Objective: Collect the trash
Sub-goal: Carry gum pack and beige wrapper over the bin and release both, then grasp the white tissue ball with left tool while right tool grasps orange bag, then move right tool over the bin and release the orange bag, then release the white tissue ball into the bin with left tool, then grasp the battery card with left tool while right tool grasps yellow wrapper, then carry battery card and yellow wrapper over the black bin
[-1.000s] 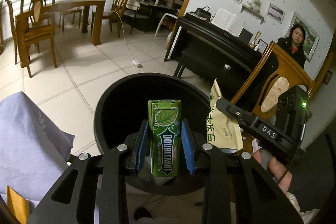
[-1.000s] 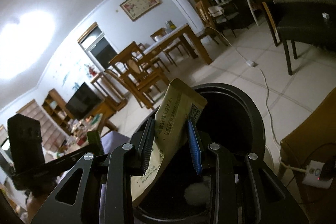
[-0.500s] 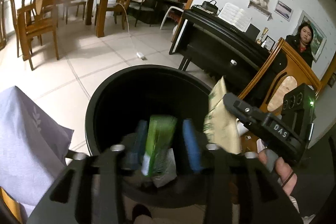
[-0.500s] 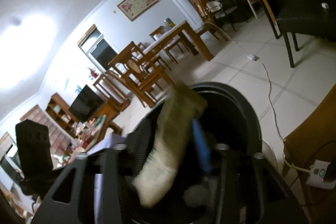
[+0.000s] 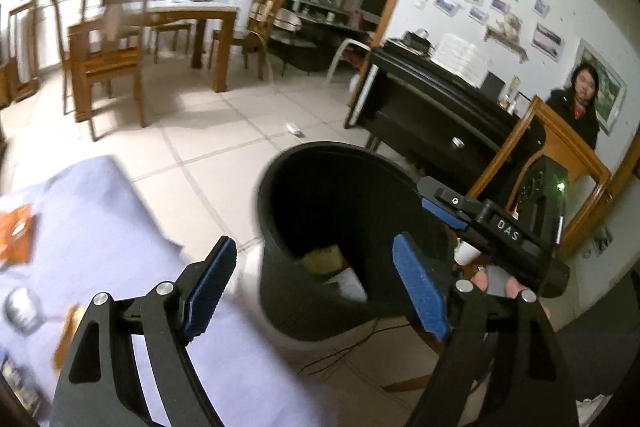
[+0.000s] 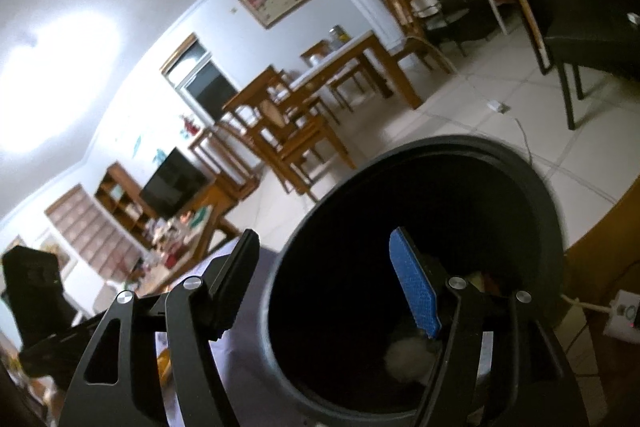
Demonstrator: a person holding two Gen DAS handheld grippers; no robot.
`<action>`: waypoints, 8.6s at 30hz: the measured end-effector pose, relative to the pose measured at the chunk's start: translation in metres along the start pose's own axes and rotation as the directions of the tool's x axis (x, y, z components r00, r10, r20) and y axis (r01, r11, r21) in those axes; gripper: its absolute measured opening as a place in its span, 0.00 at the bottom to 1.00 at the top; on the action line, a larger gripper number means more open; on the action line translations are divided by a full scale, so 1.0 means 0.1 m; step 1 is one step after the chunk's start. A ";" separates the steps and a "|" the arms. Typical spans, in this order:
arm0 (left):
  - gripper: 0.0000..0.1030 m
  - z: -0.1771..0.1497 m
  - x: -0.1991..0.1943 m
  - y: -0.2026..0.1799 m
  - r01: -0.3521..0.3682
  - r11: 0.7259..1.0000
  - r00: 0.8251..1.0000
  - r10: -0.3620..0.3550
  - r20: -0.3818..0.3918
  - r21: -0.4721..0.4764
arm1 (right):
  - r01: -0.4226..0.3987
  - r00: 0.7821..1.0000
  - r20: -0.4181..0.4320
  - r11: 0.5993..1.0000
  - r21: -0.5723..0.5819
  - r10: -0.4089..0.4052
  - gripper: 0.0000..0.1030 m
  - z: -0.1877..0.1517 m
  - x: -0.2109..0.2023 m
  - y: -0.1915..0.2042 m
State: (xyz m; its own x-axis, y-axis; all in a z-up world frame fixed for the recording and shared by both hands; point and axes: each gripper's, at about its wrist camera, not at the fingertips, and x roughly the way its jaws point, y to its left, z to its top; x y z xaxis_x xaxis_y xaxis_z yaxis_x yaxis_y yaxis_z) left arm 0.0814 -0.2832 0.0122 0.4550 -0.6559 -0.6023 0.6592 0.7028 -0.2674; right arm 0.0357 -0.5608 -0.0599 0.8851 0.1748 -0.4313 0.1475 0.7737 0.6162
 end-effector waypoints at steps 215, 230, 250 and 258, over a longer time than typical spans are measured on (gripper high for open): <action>0.69 -1.18 -1.74 2.05 -0.366 0.909 0.924 0.381 0.040 -0.201 | -0.284 0.862 -0.506 0.847 -0.449 0.020 0.06 -1.48 1.40 3.11; 0.69 -0.49 -1.10 1.12 -0.240 0.970 0.959 0.245 0.144 -0.046 | -0.080 0.996 -0.079 0.898 -0.432 0.050 0.06 -0.27 0.13 2.03; 0.69 0.17 0.57 -0.33 -0.001 0.979 1.000 -0.006 0.030 0.204 | 0.145 0.988 0.074 0.968 -0.202 -0.133 0.07 0.53 -0.45 -0.12; 0.69 0.18 0.89 -0.50 0.020 0.974 1.000 -0.016 -0.018 0.225 | 0.159 0.986 0.067 0.974 -0.162 -0.150 0.07 0.57 -0.38 -0.51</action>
State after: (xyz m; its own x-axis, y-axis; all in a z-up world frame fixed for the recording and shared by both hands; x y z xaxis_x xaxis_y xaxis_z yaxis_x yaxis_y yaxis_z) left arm 0.1003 -0.3816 -0.0144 0.4336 -0.6620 -0.6113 0.7858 0.6099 -0.1030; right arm 0.0204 -0.6415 -0.0370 0.8805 0.0154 -0.4738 0.2133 0.8797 0.4251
